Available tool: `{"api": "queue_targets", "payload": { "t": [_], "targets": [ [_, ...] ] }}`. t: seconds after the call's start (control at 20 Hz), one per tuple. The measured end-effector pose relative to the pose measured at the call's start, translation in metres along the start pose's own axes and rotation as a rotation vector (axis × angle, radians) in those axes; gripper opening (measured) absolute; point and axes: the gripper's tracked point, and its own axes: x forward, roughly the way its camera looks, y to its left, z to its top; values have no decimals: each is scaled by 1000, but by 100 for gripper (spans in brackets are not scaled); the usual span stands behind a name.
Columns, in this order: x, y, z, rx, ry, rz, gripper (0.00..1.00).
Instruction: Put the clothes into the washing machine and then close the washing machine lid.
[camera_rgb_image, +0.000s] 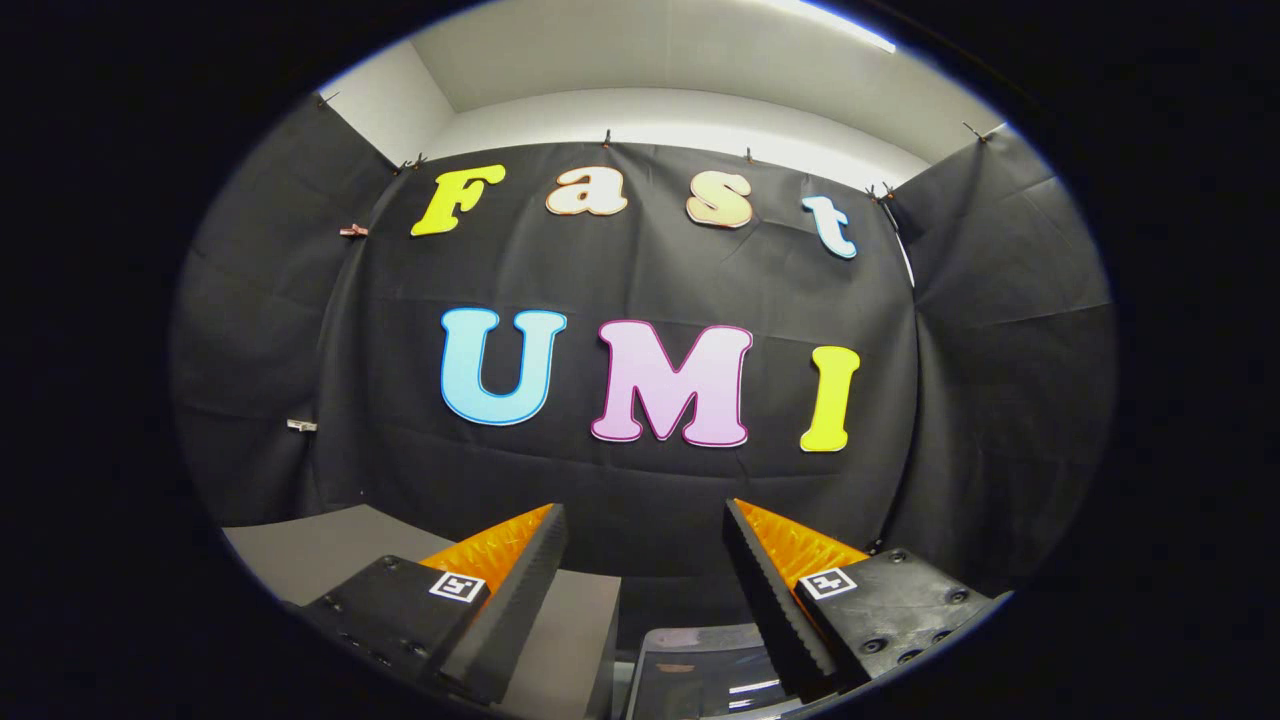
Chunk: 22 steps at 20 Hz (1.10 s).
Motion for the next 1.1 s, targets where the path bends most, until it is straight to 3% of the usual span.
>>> {"api": "queue_targets", "payload": {
  "t": [1.1],
  "targets": [
    [-4, 2, 1, -16, 16, 26, 98]
  ]
}}
